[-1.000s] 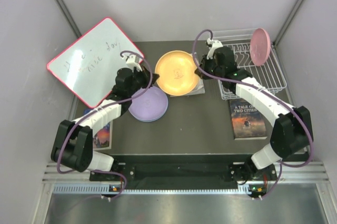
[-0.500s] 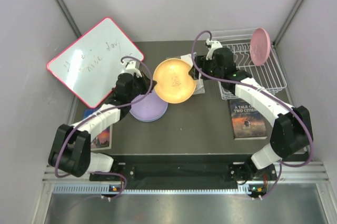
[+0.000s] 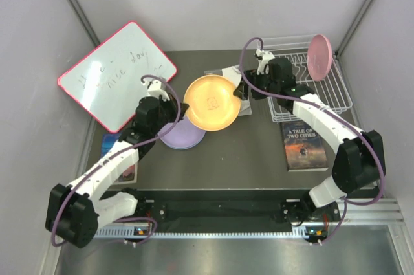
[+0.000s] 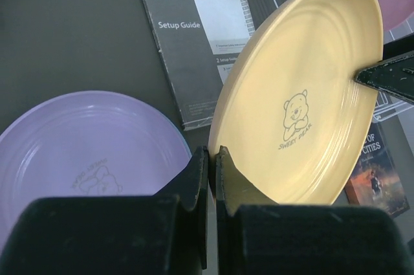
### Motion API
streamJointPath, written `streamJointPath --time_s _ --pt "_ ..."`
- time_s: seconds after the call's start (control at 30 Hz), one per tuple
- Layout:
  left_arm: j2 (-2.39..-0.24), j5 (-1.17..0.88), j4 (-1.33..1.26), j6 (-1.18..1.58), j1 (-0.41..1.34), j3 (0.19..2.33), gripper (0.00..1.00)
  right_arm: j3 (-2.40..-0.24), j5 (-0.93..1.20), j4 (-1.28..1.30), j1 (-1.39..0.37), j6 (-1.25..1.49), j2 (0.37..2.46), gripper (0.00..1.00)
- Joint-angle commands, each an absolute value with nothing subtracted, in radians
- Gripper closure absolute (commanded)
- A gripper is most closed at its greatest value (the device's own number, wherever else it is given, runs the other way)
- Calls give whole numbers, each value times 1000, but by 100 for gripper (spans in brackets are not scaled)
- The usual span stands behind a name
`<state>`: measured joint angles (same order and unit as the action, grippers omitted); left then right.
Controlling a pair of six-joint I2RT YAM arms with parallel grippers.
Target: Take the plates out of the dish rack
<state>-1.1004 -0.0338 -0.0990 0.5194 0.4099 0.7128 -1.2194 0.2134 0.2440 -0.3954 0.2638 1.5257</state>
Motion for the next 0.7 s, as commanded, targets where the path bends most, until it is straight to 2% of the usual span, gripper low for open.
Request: streamJointPath --time_s 0.0,0.27,0.4,0.67 --pt "-976 305 100 497 354 631 100 -1287 -23 238 -183 216 1476 22" --pt "-890 439 198 505 351 604 100 -1299 23 235 -124 216 1499 22" --pt "-887 445 221 515 351 597 100 -1301 60 226 -123 227 1514 17" --pt "-899 420 212 517 350 571 100 -1301 64 225 -123 218 1513 17"
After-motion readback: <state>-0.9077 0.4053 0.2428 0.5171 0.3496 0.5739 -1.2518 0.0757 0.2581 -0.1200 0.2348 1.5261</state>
